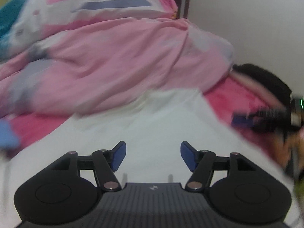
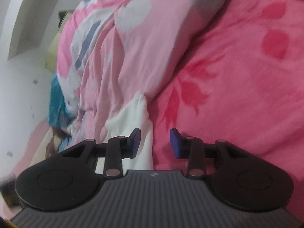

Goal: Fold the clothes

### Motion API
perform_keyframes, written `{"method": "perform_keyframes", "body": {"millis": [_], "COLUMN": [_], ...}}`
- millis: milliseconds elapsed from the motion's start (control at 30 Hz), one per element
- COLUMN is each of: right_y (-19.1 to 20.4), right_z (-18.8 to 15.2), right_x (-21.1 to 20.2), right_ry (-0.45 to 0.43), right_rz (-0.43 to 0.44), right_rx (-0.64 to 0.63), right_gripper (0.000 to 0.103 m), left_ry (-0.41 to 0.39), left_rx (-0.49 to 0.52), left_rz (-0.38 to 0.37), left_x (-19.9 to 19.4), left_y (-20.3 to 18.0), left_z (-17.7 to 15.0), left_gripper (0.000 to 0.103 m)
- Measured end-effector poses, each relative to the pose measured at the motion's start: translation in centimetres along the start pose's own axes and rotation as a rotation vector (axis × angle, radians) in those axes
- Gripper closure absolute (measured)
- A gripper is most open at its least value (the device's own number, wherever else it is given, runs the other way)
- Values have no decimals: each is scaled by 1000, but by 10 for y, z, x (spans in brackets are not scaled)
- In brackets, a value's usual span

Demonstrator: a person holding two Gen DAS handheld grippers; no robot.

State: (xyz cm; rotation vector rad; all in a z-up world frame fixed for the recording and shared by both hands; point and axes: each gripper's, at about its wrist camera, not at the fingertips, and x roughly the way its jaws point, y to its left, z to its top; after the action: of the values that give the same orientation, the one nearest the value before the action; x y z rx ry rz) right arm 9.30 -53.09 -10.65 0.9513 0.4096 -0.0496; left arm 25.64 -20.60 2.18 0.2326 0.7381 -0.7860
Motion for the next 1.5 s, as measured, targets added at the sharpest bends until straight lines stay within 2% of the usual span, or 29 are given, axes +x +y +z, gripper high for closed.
{"method": "perform_keyframes", "body": {"millis": [167, 367, 533, 700, 867, 1033, 1233, 1267, 1300, 1333, 1400, 1500], "right_y": [4, 2, 0, 0, -1, 1, 1, 1, 1, 1, 1, 1], "right_z": [-5, -6, -6, -7, -6, -5, -5, -5, -5, -5, -5, -6], "right_x": [-2, 1, 1, 0, 1, 1, 1, 1, 1, 0, 1, 1], "right_ry": [33, 77, 83, 85, 88, 88, 89, 89, 89, 89, 90, 90], "right_rz": [79, 82, 86, 83, 83, 81, 81, 81, 81, 81, 81, 77], "right_rx": [-75, -83, -67, -68, -64, -66, -66, -66, -65, -65, -65, -68], "right_gripper": [73, 81, 85, 85, 85, 85, 85, 85, 85, 85, 85, 85], "left_ry": [76, 158, 126, 140, 181, 164, 182, 186, 188, 181, 170, 146], "left_rx": [-35, 47, 96, 165, 114, 123, 214, 230, 244, 245, 221, 167], "left_rz": [-92, -31, -11, -82, -156, -175, -194, -192, -190, -188, -191, -208], "left_x": [82, 145, 154, 161, 179, 187, 195, 196, 197, 197, 196, 191], "left_y": [-46, -100, -111, -103, -89, -89, -94, -96, -97, -96, -92, -82], "left_z": [60, 88, 90, 86, 89, 93, 89, 87, 85, 84, 83, 82], "left_gripper": [36, 36, 36, 38, 44, 44, 45, 48, 59, 65, 87, 93]}}
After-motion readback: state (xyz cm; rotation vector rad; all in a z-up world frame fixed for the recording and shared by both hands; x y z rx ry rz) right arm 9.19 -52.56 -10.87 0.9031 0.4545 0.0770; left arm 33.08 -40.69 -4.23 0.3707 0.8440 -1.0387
